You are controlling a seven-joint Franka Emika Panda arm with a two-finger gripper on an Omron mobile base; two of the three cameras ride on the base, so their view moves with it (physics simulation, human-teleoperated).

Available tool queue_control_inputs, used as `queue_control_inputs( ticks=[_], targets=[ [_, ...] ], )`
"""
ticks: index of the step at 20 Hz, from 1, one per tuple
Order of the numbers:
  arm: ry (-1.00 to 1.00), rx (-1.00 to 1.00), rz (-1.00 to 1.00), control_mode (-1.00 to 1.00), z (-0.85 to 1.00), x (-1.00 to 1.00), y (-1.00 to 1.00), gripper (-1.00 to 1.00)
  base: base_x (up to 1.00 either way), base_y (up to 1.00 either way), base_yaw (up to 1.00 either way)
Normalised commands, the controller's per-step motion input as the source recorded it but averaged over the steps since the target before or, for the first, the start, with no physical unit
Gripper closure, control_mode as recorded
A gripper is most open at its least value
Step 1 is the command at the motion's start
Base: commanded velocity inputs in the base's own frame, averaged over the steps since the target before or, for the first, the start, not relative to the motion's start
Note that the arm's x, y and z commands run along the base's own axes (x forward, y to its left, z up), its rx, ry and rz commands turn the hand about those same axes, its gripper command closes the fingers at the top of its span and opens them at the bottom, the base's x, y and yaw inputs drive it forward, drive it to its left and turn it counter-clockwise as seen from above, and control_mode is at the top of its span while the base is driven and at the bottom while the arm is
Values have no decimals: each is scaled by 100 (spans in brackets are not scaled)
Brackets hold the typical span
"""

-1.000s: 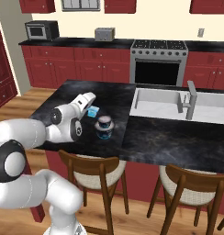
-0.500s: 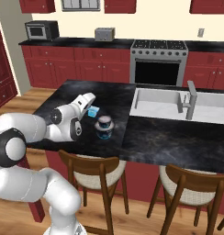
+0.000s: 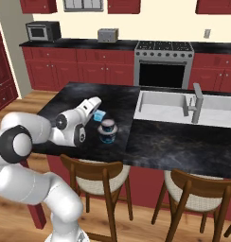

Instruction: Stack the yogurt containers by placing the smaller containers on top of the larger containers.

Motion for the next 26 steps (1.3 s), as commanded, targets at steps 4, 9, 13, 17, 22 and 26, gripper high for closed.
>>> queue_control_inputs(
  ticks=[4,9,13,17,22,26],
  targets=[
    [0,0,0,-100,0,0,-20,100,0,0,0],
    [0,0,0,-100,0,0,-15,100,0,0,0],
    [0,0,0,-100,0,0,-13,100,0,0,0],
    [0,0,0,-100,0,0,-6,100,0,0,0],
    [0,0,0,-100,-4,0,-1,100,0,0,0],
    [0,0,0,-100,-13,0,0,100,0,0,0]
  ],
)
